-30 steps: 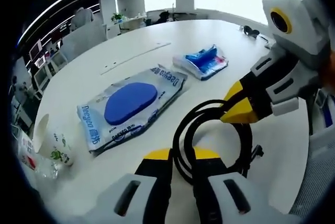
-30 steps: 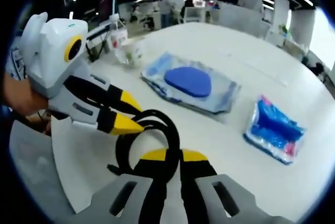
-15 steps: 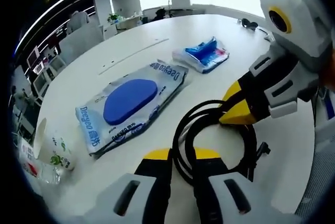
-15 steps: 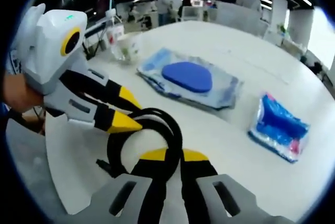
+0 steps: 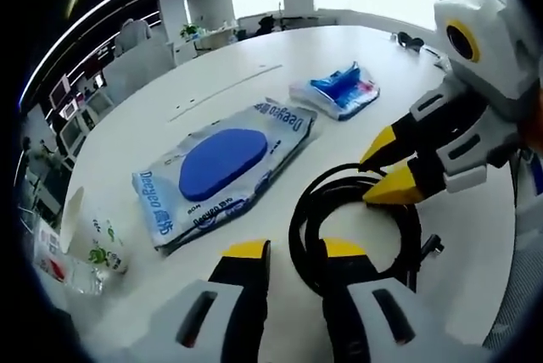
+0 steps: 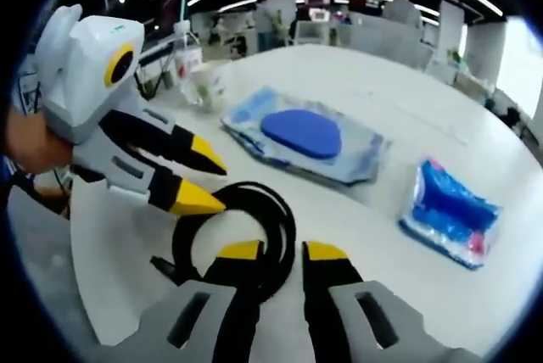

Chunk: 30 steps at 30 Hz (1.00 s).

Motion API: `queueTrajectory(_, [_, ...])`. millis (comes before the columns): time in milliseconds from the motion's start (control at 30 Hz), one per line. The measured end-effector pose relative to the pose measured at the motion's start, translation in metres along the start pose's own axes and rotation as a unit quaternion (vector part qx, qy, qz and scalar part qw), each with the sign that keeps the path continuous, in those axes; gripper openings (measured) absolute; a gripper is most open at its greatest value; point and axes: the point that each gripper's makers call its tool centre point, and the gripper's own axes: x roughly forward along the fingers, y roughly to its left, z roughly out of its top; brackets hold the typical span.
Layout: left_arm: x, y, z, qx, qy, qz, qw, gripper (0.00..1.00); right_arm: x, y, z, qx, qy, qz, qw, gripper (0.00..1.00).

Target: Arrange the tabletop items into an orderly group along one side of the table until the central work area is clear of visible clutter.

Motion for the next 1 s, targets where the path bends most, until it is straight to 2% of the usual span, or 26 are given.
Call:
queueTrajectory(100, [-0.003, 0.001, 0.001, -0.002, -0.003, 0.001, 1.0, 0.27, -0.003, -0.002, 0.003, 0.006, -0.004, -0.001, 1.0, 0.3])
queueTrajectory(367, [-0.013, 0.004, 0.012, 0.003, -0.023, 0.01, 0.9997, 0.34, -0.012, -0.005, 0.013, 0.005, -0.026, -0.007, 0.9996, 0.41])
queueTrajectory(567, [-0.019, 0.008, 0.013, 0.006, -0.028, 0.017, 0.9995, 0.37, -0.018, -0.002, 0.021, 0.0, -0.038, -0.006, 0.9992, 0.5])
queueTrajectory(733, [-0.025, 0.01, 0.016, 0.003, -0.032, 0.021, 0.9993, 0.38, -0.023, -0.001, 0.023, -0.007, -0.04, -0.004, 0.9992, 0.55])
queueTrajectory(800, [-0.029, 0.01, 0.017, 0.005, -0.034, 0.021, 0.9992, 0.38, -0.029, -0.005, 0.031, -0.041, -0.057, -0.02, 0.9973, 0.55])
queueTrajectory(900, [-0.032, 0.009, 0.018, 0.012, -0.035, 0.021, 0.9991, 0.38, -0.031, -0.001, 0.029, -0.027, -0.052, -0.009, 0.9982, 0.6])
queueTrajectory(1000, [-0.035, 0.011, 0.018, 0.01, -0.037, 0.024, 0.999, 0.39, -0.037, -0.002, 0.032, -0.04, -0.059, -0.019, 0.9973, 0.6])
